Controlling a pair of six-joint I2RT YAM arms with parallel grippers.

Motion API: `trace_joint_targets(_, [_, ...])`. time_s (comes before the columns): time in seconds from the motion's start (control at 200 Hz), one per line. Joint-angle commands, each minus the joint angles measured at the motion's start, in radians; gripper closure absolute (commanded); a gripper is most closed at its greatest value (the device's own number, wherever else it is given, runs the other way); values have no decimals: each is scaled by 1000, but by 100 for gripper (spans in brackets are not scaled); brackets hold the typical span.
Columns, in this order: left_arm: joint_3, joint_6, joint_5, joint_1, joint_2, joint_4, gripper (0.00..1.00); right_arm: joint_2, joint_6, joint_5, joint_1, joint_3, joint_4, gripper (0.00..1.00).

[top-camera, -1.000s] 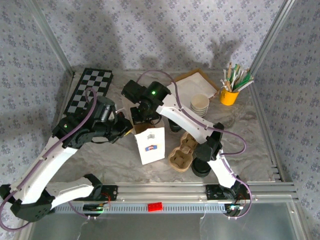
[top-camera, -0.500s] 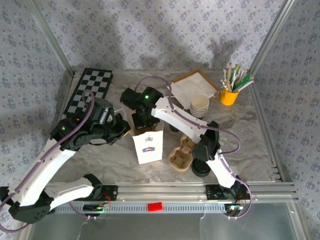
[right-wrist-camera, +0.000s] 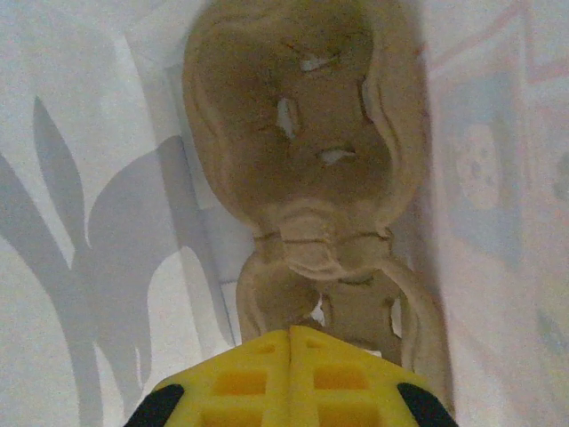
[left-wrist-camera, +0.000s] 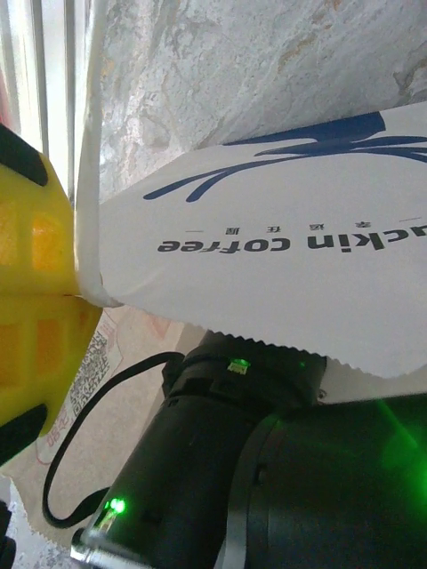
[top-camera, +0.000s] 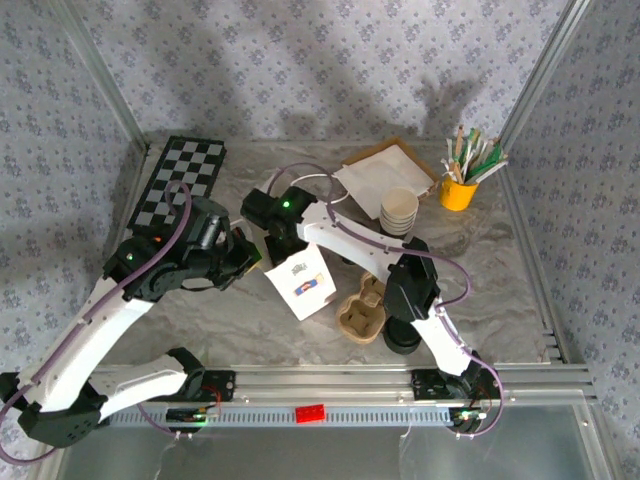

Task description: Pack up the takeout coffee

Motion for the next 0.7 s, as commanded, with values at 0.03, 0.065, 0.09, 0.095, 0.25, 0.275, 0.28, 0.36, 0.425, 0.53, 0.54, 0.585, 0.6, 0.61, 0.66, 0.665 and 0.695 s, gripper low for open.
trace_joint_targets(0.03, [-6,-11,-24,-5,-10,16,100,-35,-33,-18,-7,-98,107,100])
trace_joint_targets(0.065, [-2,-9,-25,-4,-5,17,100,-43,-35,-30,-6,-109,120,100])
trace_joint_targets(0.09, [-1,-8,-26,-5,-2,17,100,-46,-38,-43,-6,-107,126,100])
trace_joint_targets(0.095, [0,-8,-26,-5,-1,18,100,-47,-38,-45,-7,-106,126,100])
trace_joint_targets(0.25, [30,7,-40,-4,23,25,92,-97,-34,-56,6,-81,129,100])
trace_joint_targets(0.275, [37,11,-45,-5,25,24,91,-110,-31,-61,7,-88,133,100])
trace_joint_targets(0.28, [39,12,-46,-5,26,23,91,-114,-30,-63,7,-89,134,100])
trace_joint_targets(0.36, [49,18,-47,-4,37,11,90,-155,-22,-39,-5,-131,162,100])
trace_joint_targets(0.425, [49,20,-43,-3,43,5,90,-170,-26,0,-18,-156,165,100])
trace_joint_targets(0.53, [50,20,-44,-3,44,-14,92,-155,-48,59,-27,-165,132,100])
trace_joint_targets(0.54, [50,20,-43,-5,44,-16,92,-154,-50,61,-28,-167,132,100])
trace_joint_targets(0.585, [48,18,-44,-3,41,-19,93,-148,-54,82,-28,-185,145,100])
trace_joint_targets(0.6, [47,18,-45,-3,41,-18,93,-148,-55,87,-26,-194,151,100])
trace_joint_targets(0.61, [47,18,-44,-4,41,-18,93,-149,-57,87,-26,-201,158,100])
trace_joint_targets(0.66, [45,18,-44,-4,40,-14,93,-148,-62,63,-24,-237,189,100])
trace_joint_targets(0.665, [45,18,-43,-3,40,-15,93,-148,-62,62,-23,-240,192,100])
trace_joint_targets(0.695, [47,20,-45,-4,41,-14,93,-143,-65,63,-22,-250,207,100])
